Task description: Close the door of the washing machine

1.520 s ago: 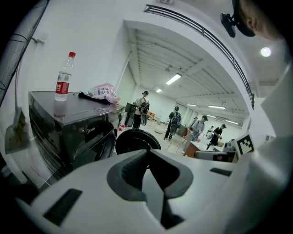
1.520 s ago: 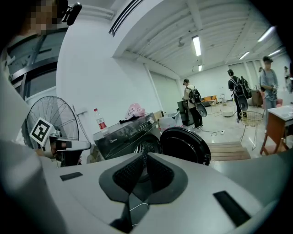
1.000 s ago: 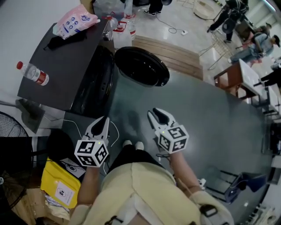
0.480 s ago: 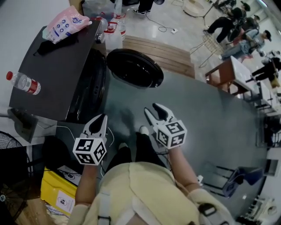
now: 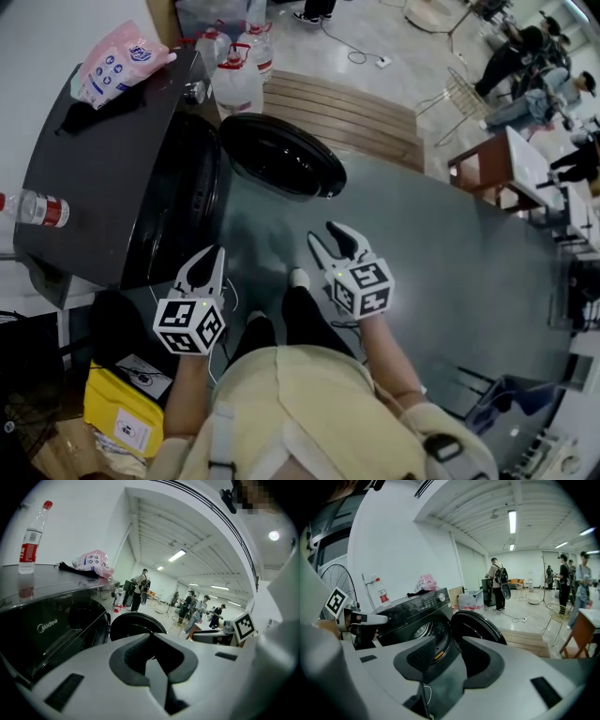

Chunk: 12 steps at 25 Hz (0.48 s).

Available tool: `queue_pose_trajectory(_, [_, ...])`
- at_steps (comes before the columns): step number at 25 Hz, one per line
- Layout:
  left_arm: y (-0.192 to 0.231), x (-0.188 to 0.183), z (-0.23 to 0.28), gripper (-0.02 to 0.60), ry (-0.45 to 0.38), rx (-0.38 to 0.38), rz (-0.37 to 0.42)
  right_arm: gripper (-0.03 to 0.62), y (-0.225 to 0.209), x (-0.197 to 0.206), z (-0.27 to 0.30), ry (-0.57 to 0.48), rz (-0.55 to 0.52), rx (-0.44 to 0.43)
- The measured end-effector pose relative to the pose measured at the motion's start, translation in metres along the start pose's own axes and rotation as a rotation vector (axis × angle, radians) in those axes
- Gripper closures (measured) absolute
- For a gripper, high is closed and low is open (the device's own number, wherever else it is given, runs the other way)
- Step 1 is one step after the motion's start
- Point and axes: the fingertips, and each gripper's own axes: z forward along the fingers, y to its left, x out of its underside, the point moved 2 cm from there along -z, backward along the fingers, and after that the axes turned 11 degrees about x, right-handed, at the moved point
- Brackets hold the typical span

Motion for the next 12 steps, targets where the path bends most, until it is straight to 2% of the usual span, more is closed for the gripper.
queue_pose_trajectory(12, [-0.002, -0.021, 0.094, 0.561, 0.056, -0.062, 0.018, 0.441, -0.088, -0.006, 0.065, 0.057, -0.028, -0.026])
